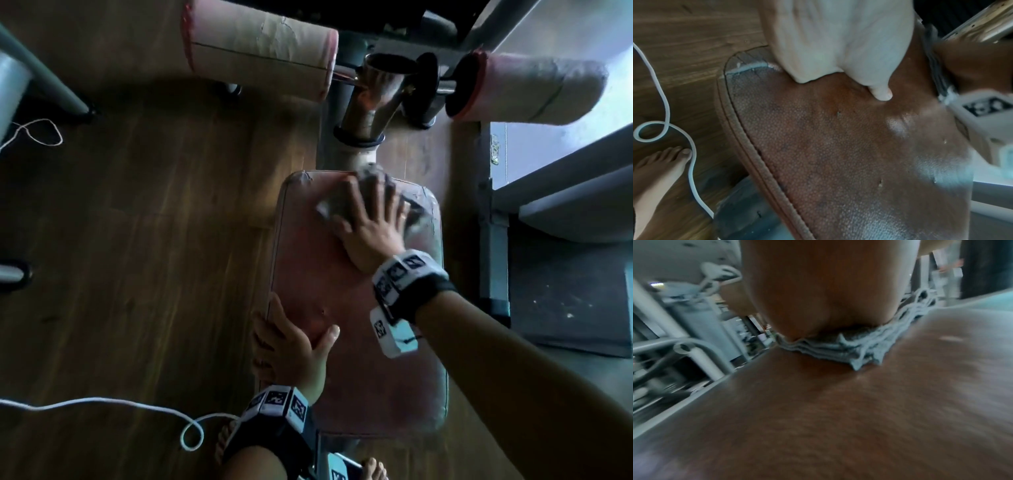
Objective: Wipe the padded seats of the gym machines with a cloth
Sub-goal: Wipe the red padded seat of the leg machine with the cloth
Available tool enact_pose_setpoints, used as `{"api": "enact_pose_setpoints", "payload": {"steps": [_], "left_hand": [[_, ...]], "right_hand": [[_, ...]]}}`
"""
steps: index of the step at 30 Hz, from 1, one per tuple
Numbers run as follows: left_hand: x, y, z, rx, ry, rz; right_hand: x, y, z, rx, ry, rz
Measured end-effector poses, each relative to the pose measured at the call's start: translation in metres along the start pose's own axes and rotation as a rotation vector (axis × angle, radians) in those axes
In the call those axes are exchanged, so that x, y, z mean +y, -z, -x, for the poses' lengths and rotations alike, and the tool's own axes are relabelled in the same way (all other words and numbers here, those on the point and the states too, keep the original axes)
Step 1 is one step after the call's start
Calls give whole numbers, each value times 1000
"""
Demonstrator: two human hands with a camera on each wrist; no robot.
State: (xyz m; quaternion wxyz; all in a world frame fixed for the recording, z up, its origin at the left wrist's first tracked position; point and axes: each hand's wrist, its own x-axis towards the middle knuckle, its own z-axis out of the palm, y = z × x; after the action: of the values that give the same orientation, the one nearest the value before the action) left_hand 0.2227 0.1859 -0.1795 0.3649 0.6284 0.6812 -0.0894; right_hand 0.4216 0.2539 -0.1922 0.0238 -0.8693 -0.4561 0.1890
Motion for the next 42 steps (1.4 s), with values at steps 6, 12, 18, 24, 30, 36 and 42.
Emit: {"api": "enact_pose_setpoints", "payload": {"steps": [6,12,18,24,30,36,42], "left_hand": [[-2,-6,-2,20,15,32],[-1,-4,-2,33,-4,-26],[-8,-5,-2,20,-45,-17],[-6,-4,0,56,-60,7],[-7,-6,-2,40,-34,19],[-10,-12,-5,59,-37,2],[-9,-13,-5,39,-10,35]], "right_hand": [[-38,-27,31,-37,690,313],[42,2,24,-32,719,394],[106,16,31,-52,219,230],[78,-8,83,-57,320,217],[48,4,21,-35,711,309],[56,29,-50,51,429,168],[103,44,-43,6,162,-5]]}}
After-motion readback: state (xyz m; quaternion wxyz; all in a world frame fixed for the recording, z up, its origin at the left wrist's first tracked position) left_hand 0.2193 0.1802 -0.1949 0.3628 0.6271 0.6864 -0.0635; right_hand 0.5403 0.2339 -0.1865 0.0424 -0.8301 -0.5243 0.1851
